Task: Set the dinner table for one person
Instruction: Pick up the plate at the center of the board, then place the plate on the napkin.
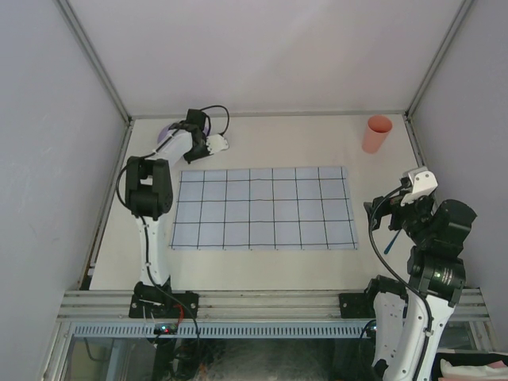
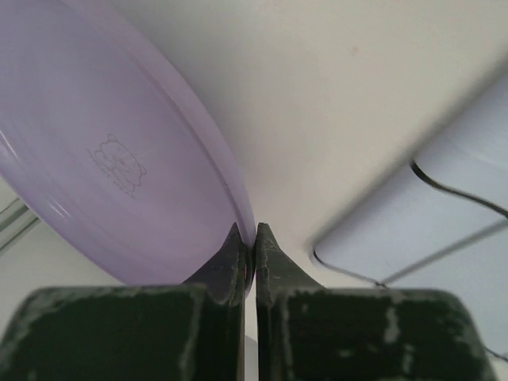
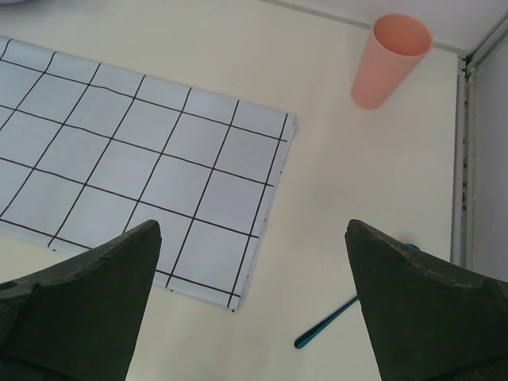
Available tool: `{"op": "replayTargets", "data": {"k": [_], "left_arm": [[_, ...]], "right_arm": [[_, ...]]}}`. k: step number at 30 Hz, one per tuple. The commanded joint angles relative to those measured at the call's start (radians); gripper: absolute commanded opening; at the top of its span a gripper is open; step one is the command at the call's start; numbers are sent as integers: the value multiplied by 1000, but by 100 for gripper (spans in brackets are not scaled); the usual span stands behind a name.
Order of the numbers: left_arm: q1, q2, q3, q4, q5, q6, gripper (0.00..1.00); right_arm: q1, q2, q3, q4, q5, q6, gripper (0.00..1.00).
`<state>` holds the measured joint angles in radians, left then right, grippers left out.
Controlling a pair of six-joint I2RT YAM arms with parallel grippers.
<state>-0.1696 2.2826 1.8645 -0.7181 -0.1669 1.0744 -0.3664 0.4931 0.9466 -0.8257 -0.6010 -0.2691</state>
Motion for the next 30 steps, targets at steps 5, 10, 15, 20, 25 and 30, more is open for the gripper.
{"op": "replayTargets", "data": {"k": [5,10,15,20,25,30], "left_arm": [[-80,-357,-165,79,-38,-33,0],[-146,-509,-275,41,-19,-52,0],[-257,-693,-459,31,17,-76,0],[-389,-816,-607,38,67,-75,0],[-472,-819,-608,-24,115,-82,0],[-556,-754,-580,-69,133,-101,0]], "right_arm": [[-5,-38,-25,33,-49,20,100],[-5,-47,-54,49,-70,27,100],[-4,-47,-51,69,-67,20,100],[-3,-47,-20,59,-40,22,100],[-5,-61,-18,28,-23,3,100],[-4,-81,-19,6,-7,-15,100]]}}
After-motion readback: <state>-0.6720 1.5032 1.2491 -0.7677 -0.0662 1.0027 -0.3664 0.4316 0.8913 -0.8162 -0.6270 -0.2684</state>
